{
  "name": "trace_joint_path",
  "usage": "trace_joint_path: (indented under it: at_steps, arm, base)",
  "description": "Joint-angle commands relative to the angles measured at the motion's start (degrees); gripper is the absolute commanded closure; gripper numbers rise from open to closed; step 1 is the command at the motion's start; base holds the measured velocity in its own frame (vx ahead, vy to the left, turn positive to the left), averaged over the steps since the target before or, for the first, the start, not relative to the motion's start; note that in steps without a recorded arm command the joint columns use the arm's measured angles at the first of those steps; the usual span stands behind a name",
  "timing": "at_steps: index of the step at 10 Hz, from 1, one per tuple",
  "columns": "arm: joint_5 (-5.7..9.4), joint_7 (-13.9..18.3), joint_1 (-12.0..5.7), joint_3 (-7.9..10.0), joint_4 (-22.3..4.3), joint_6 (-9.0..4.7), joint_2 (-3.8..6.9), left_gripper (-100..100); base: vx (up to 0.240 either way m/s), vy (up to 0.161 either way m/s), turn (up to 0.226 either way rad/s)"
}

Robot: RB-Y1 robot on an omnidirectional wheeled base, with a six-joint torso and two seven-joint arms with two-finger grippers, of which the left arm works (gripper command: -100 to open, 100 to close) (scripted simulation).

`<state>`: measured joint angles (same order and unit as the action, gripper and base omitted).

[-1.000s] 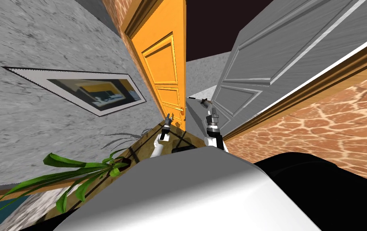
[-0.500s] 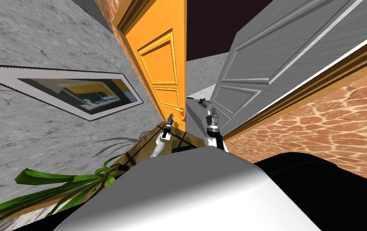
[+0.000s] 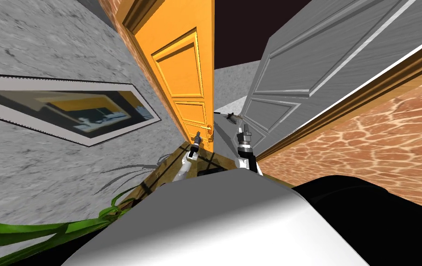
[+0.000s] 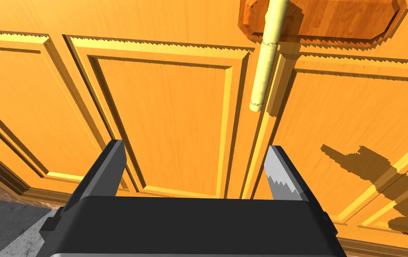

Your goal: Push the door open

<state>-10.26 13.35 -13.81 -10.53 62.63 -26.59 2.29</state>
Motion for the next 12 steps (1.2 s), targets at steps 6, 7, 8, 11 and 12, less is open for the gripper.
trace_joint_path:
  at_steps: [6,7,8,11,12]
  arm:
    - [-0.70,0.59,-5.14,-0.95,-9.04,1.26,-2.00,-100]
    - [-0.78,0.67,-5.73,-1.06,-10.07,1.37,-2.25,-100]
    - [-0.85,0.75,-6.27,-1.16,-11.03,1.47,-2.51,-100]
    - [-1.15,1.08,-8.66,-1.60,-15.25,1.94,-3.72,-100]
    - [-1.19,1.13,-9.04,-1.66,-15.92,2.01,-3.94,-100]
  base:
    - [0.068,0.099,-0.091]
    - [0.058,0.088,-0.084]
    - [0.062,0.080,-0.072]
    - [0.069,0.101,-0.094]
    - [0.078,0.083,-0.061]
